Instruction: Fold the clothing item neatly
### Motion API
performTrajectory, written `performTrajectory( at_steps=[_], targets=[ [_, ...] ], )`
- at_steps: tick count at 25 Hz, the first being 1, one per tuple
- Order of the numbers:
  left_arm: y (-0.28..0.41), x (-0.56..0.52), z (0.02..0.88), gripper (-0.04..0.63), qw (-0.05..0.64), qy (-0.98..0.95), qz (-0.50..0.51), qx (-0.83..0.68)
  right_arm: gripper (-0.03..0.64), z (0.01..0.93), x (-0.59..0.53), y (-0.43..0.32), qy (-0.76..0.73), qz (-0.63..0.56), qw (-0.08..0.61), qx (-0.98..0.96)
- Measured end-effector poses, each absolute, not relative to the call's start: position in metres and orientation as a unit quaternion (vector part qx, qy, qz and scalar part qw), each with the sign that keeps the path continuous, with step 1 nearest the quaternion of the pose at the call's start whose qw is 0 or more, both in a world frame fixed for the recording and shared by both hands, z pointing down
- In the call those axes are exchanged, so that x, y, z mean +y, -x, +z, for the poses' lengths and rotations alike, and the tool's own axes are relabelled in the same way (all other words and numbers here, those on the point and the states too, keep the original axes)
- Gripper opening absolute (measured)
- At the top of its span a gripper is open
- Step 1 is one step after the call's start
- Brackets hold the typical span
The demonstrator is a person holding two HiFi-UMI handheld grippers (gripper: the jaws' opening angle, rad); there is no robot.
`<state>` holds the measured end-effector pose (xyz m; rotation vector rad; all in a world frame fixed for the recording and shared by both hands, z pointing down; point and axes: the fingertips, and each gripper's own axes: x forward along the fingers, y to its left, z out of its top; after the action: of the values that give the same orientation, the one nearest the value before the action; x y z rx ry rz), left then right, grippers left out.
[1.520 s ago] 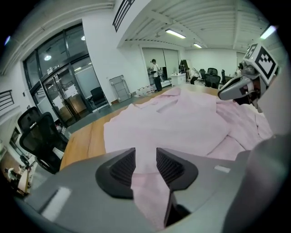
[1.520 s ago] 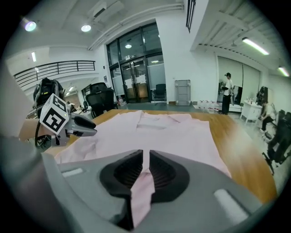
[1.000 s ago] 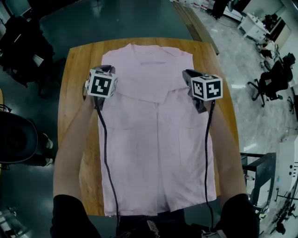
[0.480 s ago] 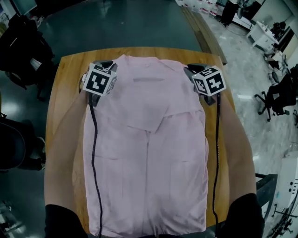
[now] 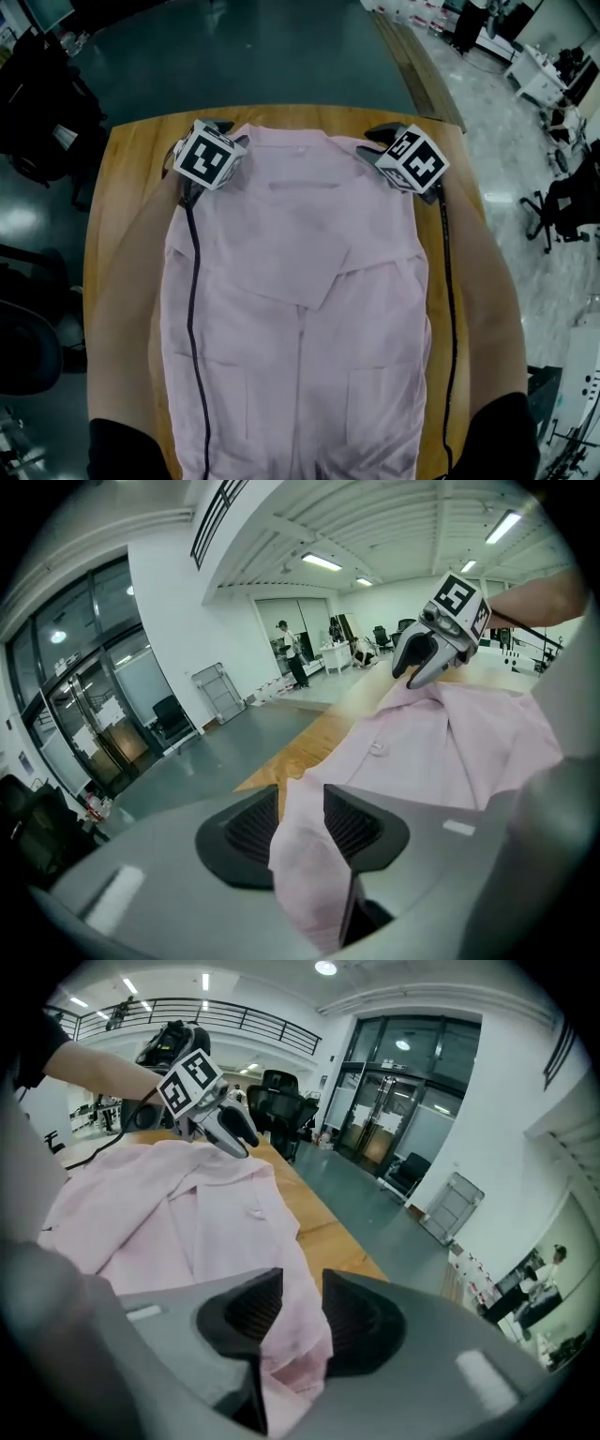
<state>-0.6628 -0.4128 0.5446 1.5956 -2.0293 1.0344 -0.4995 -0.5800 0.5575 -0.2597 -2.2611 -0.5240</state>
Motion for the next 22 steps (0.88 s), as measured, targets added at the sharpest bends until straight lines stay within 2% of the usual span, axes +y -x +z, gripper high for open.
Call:
performTrajectory(
  at_steps=[2,6,11,12,14,15,17,18,22],
  targets=[
    [0.666,-0.418,0.555,0.171,0.192,-0.573,0.362,-0.710,0.122,0.566,-0.589,0.504,0.103,-0.198,0.404,-0.887],
    [0.673,-0.425,0.584,0.187,0.222,-0.583,0.362,-0.693,0.188,0.588,-0.605,0.507,0.104,-0.143,0.433,-0.884],
    [0.682,-0.429,0.592,0.204,0.243,-0.587,0.339,-0.694,0.195,0.599,-0.612,0.507,0.103,-0.066,0.421,-0.899],
    [0.684,-0.430,0.592,0.216,0.251,-0.589,0.329,-0.694,0.191,0.598,-0.611,0.507,0.107,-0.052,0.415,-0.902],
    [0.685,-0.430,0.593,0.212,0.273,-0.593,0.307,-0.692,0.110,0.598,-0.605,0.506,0.121,-0.035,0.408,-0.904],
    [0.684,-0.429,0.593,0.184,0.282,-0.593,0.301,-0.691,0.060,0.598,-0.601,0.505,0.126,-0.039,0.408,-0.904],
    [0.680,-0.428,0.590,0.054,0.275,-0.586,0.319,-0.692,0.028,0.597,-0.598,0.502,0.125,-0.063,0.410,-0.901],
    [0.679,-0.428,0.585,0.033,0.260,-0.583,0.332,-0.695,0.026,0.594,-0.597,0.501,0.121,-0.074,0.407,-0.902],
    [0.668,-0.429,0.535,0.031,0.203,-0.585,0.319,-0.718,0.025,0.550,-0.599,0.489,0.091,-0.084,0.358,-0.926]
  ],
)
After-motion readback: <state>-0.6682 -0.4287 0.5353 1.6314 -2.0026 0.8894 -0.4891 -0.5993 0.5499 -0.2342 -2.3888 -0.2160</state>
